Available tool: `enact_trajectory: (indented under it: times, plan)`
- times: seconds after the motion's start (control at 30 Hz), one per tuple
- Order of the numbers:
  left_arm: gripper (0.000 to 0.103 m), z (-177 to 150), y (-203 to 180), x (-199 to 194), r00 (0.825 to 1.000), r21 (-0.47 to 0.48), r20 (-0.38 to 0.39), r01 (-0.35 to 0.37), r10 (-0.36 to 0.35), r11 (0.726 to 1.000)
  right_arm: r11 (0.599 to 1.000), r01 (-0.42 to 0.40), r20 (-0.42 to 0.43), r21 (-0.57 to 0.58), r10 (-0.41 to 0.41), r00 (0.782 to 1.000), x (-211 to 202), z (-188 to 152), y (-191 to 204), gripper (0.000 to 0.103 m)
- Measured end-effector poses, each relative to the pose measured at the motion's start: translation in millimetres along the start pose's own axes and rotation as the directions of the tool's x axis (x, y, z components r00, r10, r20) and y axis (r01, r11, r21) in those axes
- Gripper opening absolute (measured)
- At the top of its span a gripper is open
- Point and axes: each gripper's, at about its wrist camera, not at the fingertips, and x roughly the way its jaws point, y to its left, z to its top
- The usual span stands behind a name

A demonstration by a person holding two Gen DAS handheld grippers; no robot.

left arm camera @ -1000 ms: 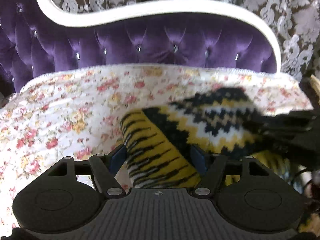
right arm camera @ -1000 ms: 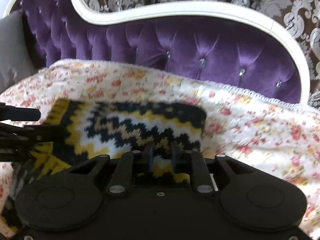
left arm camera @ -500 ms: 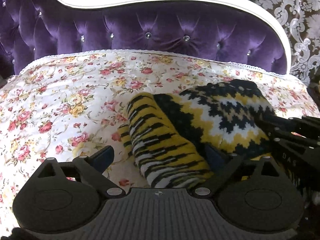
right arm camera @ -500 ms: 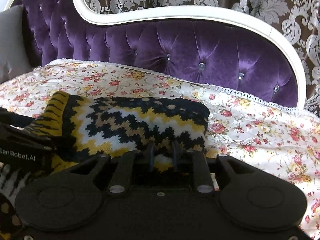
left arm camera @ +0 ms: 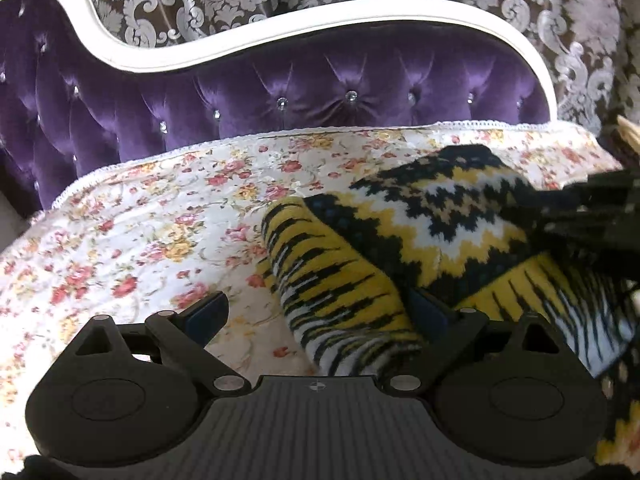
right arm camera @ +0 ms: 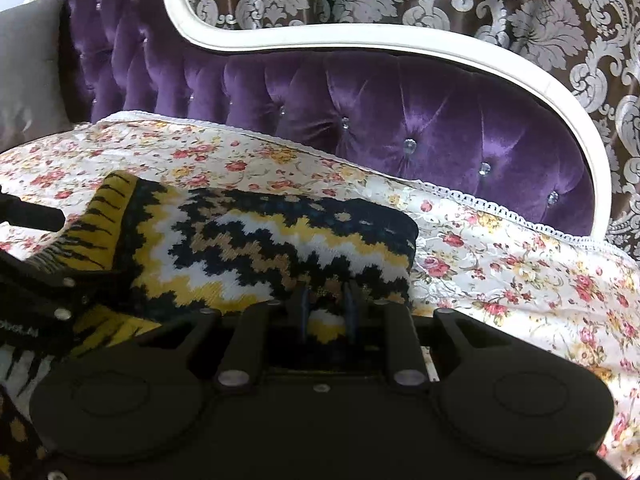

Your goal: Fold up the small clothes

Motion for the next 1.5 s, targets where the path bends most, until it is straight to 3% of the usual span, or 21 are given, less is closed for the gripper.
enact_trajectory:
  times: [0.17,0.23,0.3,0.4,0.5,0.53,0.57,0.67,0.8,0.97,1.1,1.17,1.23,1.37,1.5]
  plan:
    - [0.094,-2,6,-14,0.998,0.024,0.035,-0.057,0.056,0.998,0.989,-0.071,0.058,0.133,0.064,0.996,-39,3,-22,0.033]
    - [0.082,-1,7,-22,0.993,0.026,0.041,-0.109,0.108,0.994,0.982,-0.100,0.082,0.162,0.088,0.993,-59,0,-26,0.034]
    - [0.081,-2,6,-31,0.989,0.027,0.049,-0.141,0.140,0.990,0.984,-0.097,0.076,0.151,0.086,0.993,-74,-5,-23,0.034]
    - [0.081,-3,-1,-48,0.990,0.000,0.090,-0.111,0.111,0.994,0.986,-0.105,0.036,0.132,0.101,0.994,-77,-15,-15,0.034]
    - [0.081,-4,-16,-53,0.993,0.017,0.104,-0.064,0.062,0.998,0.979,-0.158,-0.085,0.127,0.170,0.982,-54,-27,4,0.039]
    - [0.081,-6,-21,-51,0.994,0.043,0.096,-0.059,0.054,0.997,0.974,-0.191,-0.101,0.124,0.203,0.974,-49,-31,11,0.041]
    - [0.082,-9,-26,-47,0.995,0.069,0.085,-0.063,0.057,0.996,0.976,-0.187,-0.085,0.109,0.196,0.977,-50,-34,19,0.048]
    - [0.084,-21,-30,-28,0.997,0.112,0.018,-0.082,0.081,0.990,0.983,-0.170,-0.087,0.062,0.175,0.981,-54,-33,33,0.053]
    - [0.085,-28,-22,-29,0.998,0.024,0.001,-0.062,0.062,0.998,0.965,-0.233,-0.099,0.118,0.245,0.964,-69,-39,32,0.060]
    - [0.083,-31,-22,-47,0.999,0.003,-0.021,-0.048,0.048,0.999,0.972,-0.224,-0.119,0.067,0.230,0.966,-87,-54,40,0.066]
    - [0.082,-40,-22,-84,0.996,-0.030,-0.003,-0.091,0.091,0.995,0.972,-0.208,-0.054,0.114,0.215,0.975,-122,-54,37,0.069]
    - [0.082,-43,-23,-101,0.996,-0.054,-0.001,-0.093,0.093,0.994,0.970,-0.202,-0.006,0.134,0.205,0.979,-140,-51,36,0.093]
    - [0.082,-46,-25,-118,0.996,-0.086,0.000,-0.087,0.088,0.992,0.968,-0.202,0.039,0.151,0.199,0.979,-160,-50,34,0.099]
    - [0.082,-52,-30,-154,0.996,-0.149,0.019,-0.081,0.085,0.986,0.967,-0.174,0.073,0.185,0.163,0.984,-191,-50,34,0.102]
    - [0.082,-57,-35,-183,0.987,-0.221,0.021,-0.151,0.160,0.963,0.962,-0.155,0.074,0.224,0.142,0.987,-213,-56,36,0.102]
